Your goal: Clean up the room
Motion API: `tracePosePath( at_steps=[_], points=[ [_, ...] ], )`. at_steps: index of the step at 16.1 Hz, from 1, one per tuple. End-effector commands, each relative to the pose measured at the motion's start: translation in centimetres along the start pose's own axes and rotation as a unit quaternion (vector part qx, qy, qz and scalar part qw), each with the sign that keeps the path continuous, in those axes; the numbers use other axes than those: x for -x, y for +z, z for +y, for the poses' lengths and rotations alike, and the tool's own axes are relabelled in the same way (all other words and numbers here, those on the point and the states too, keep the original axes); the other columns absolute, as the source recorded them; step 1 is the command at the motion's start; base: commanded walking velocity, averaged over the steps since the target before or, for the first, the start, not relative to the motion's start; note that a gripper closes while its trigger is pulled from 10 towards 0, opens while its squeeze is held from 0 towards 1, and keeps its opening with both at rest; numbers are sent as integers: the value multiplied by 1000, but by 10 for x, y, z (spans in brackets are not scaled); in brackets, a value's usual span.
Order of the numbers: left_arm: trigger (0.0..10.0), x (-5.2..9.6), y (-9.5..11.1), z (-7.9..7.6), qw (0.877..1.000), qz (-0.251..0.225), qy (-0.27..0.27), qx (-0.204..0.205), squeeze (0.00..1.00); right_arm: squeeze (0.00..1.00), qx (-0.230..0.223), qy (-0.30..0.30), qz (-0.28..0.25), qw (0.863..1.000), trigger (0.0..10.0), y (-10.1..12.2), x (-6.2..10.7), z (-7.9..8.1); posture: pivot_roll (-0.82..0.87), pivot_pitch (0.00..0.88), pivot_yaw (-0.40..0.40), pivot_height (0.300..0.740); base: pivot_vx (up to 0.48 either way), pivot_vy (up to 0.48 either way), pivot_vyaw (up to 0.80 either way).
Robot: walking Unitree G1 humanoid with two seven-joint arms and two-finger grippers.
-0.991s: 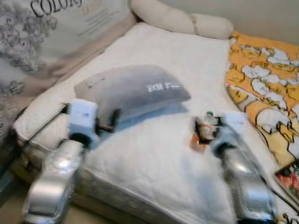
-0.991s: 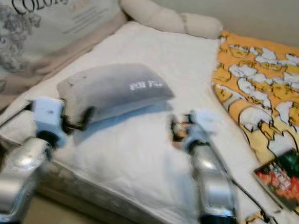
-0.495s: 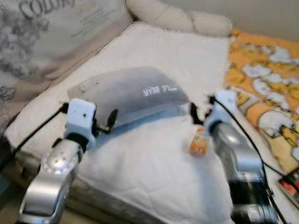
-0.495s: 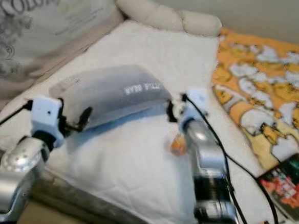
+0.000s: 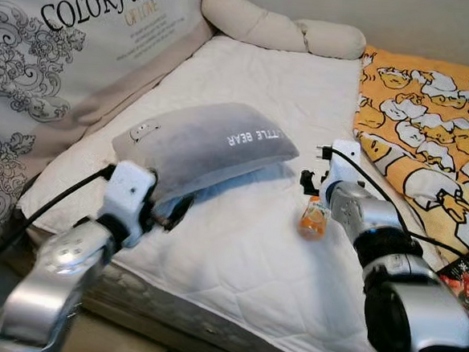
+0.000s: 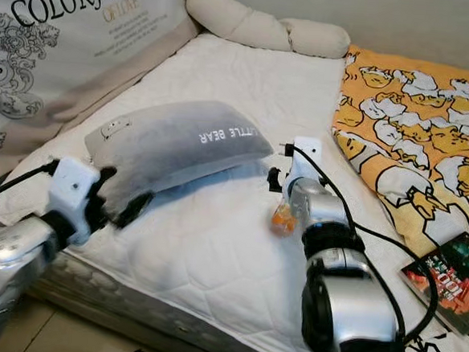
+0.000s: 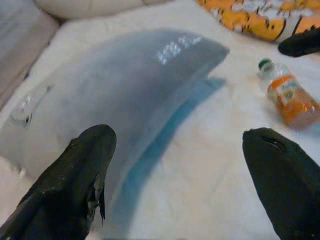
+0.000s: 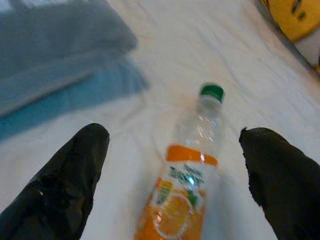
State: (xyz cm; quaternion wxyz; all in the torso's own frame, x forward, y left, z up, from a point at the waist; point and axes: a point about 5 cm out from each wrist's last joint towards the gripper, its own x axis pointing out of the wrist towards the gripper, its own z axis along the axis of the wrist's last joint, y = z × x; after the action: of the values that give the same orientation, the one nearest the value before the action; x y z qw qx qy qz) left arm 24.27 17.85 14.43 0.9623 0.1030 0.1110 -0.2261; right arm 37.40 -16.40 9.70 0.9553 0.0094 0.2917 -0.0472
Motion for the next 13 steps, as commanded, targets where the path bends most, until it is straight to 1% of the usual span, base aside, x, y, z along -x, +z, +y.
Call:
tracePosePath(
  at_steps=[1, 2, 3, 4, 5, 7, 8, 9, 10, 11, 13],
  points=[
    [10000, 5, 6, 2, 1000, -3, -7, 0, 0, 0, -5, -19, 0, 1000, 10000, 1, -2, -6, 210, 0, -5, 740, 0, 0, 0],
    [10000, 8, 9, 2, 1000, -1, -13, -8, 0, 0, -16, -27, 4, 999, 10000, 0, -3, -9, 221, 0, -1, 740, 0, 0, 0],
    [10000, 10, 9, 2, 1000, 9, -18, -23, 0, 208, -34, -29, 8, 999, 10000, -2, -3, -11, 235, 0, 1, 740, 0, 0, 0],
    [10000, 14, 9, 1, 999, 16, -26, -24, 0, 1000, -38, -34, 9, 999, 10000, -4, -4, -12, 241, 11, 4, 740, 0, 0, 0],
    [10000, 17, 9, 0, 999, 20, -29, -24, 0, 1000, -39, -35, 11, 999, 10000, -4, -4, -12, 248, 31, 6, 740, 0, 0, 0],
    [10000, 28, 8, -2, 998, 36, -38, -27, 0, 1000, -36, -44, 16, 998, 10000, -8, -5, -13, 259, 69, 10, 740, 0, 0, 0],
    [10000, 32, 7, -4, 998, 41, -41, -27, 0, 820, -31, -46, 21, 998, 10000, -11, -5, -12, 265, 81, 13, 740, 0, 0, 0],
    [10000, 37, 7, -6, 997, 47, -46, -30, 0, 0, -29, -47, 29, 998, 10000, -16, -5, -12, 275, 96, 15, 740, 0, 0, 0],
    [10000, 41, 8, -8, 997, 48, -50, -31, 0, 0, -22, -48, 39, 998, 10000, -22, -5, -12, 284, 110, 17, 740, 0, 0, 0],
    [10000, 44, 9, -10, 997, 49, -52, -31, 0, 0, -24, -49, 46, 997, 10000, -27, -6, -12, 290, 122, 20, 740, 0, 0, 0],
    [10000, 51, 14, -17, 996, 52, -72, -25, 0, 0, -18, -56, 60, 996, 10000, -38, -6, -13, 305, 159, 27, 740, 0, 0, 0]
  ],
)
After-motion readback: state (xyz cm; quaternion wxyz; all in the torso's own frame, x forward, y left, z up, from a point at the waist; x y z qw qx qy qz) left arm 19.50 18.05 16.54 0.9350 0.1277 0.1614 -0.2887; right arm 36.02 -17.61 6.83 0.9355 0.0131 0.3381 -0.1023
